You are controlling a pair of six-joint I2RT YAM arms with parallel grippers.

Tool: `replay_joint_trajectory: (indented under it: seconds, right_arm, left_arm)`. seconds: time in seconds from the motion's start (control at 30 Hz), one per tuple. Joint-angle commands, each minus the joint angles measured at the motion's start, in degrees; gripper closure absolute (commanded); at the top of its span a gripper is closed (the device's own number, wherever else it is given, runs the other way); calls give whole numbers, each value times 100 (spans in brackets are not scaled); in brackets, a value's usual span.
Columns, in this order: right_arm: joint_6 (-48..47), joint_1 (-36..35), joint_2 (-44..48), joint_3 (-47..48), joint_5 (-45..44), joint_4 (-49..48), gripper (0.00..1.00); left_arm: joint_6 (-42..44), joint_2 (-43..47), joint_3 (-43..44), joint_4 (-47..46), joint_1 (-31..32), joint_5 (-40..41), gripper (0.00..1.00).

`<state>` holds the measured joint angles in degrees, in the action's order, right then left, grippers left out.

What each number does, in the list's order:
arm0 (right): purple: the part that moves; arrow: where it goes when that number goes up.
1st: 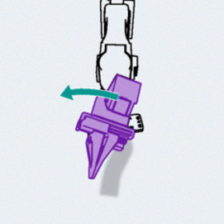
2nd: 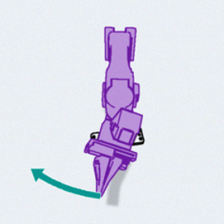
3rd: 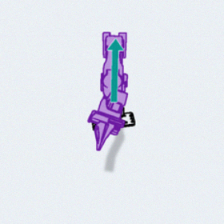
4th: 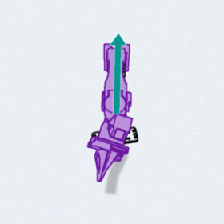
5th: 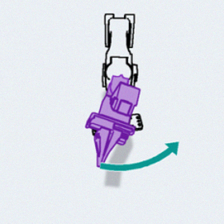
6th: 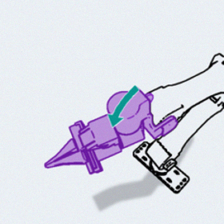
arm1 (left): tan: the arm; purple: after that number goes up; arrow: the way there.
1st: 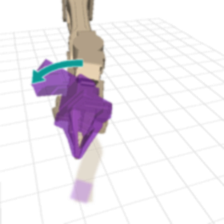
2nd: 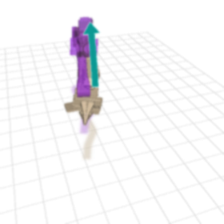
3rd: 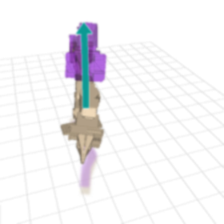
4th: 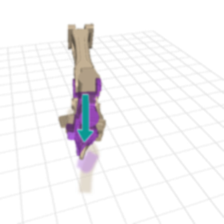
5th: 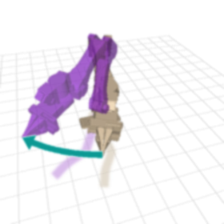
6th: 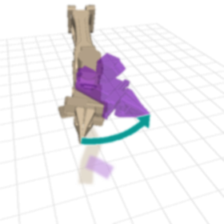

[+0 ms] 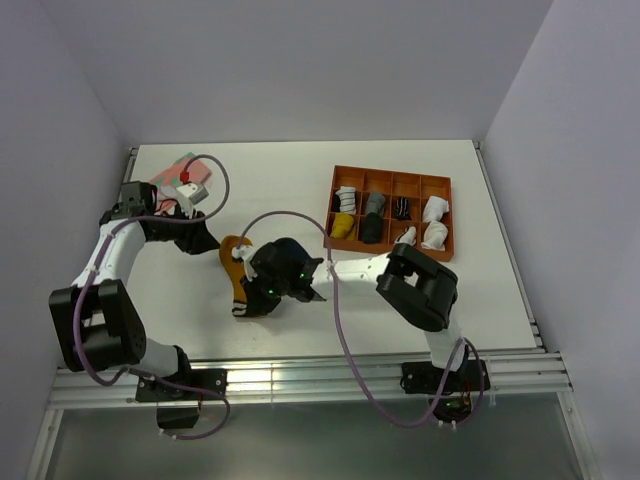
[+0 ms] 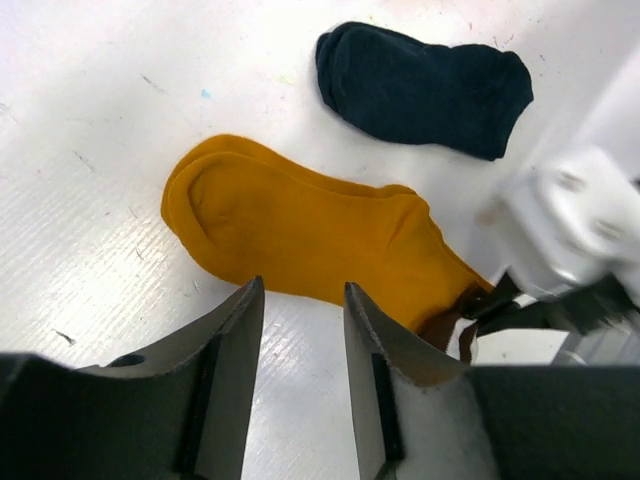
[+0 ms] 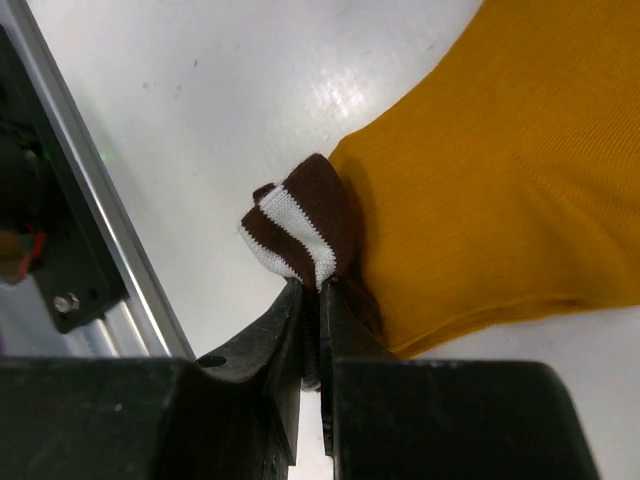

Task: Roll the socks
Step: Roll the sock at the center of the board.

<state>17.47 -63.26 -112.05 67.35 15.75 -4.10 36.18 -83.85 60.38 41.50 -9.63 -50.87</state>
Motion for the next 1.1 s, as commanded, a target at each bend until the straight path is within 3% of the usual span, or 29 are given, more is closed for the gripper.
replay_joint_trajectory:
  seconds: [0.0,0.2,0.37,0.67,1.07]
  right_arm:
    - [353,288,-351,680,1112,1059,100]
    - [880,929,-870,1438,2439,1701,100]
    - [1065,1254,-1222,1982,2881,2114,100]
    - [1153,1343,-1776,2361,3057,2387,100]
    - [1249,1343,-1847,2309,3004,2212,100]
  left_arm:
    - [28,422,-359,-493,14,59,56]
    - [1231,598,-685,6,22,78,52]
    - [2182,861,-1098,368,496,454,45]
    - [1550,1732,-2091,-879,1648,1105,32]
    - [1663,942,-1811,-600,1903,1010,29]
